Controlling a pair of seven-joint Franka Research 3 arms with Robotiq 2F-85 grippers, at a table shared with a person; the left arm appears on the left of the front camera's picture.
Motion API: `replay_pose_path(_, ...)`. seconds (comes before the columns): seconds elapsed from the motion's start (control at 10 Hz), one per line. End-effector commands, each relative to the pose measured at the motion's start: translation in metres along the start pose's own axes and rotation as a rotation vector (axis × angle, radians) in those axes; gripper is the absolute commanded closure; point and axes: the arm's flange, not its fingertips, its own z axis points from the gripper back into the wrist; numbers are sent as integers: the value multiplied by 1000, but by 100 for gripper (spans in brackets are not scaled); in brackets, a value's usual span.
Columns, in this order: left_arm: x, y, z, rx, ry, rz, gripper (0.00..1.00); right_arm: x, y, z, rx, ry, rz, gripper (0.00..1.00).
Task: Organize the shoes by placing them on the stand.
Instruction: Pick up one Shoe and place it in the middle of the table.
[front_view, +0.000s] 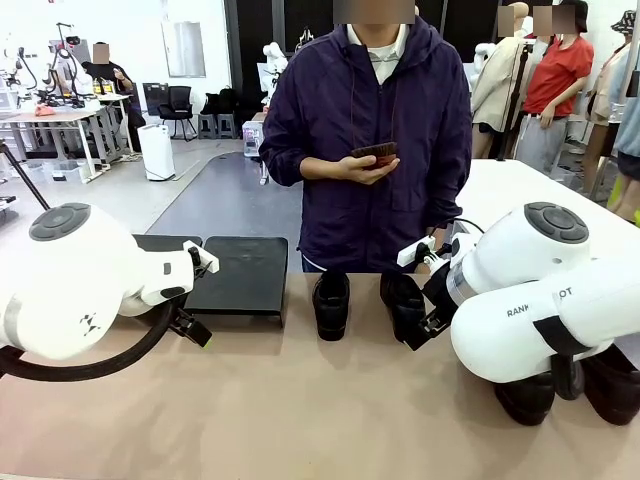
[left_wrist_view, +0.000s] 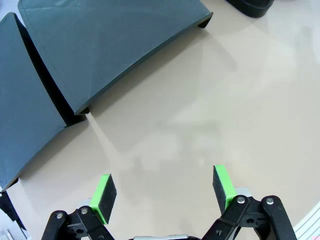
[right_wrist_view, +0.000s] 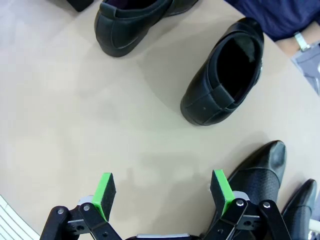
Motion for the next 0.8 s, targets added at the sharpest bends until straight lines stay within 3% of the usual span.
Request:
replay_pose_path(0.0,0,0,0,0,0,0,0,0,0,0,0,0,-1,0)
replay_pose_path(0.7,0,0,0,0,0,0,0,0,0,0,0,0,-1,0)
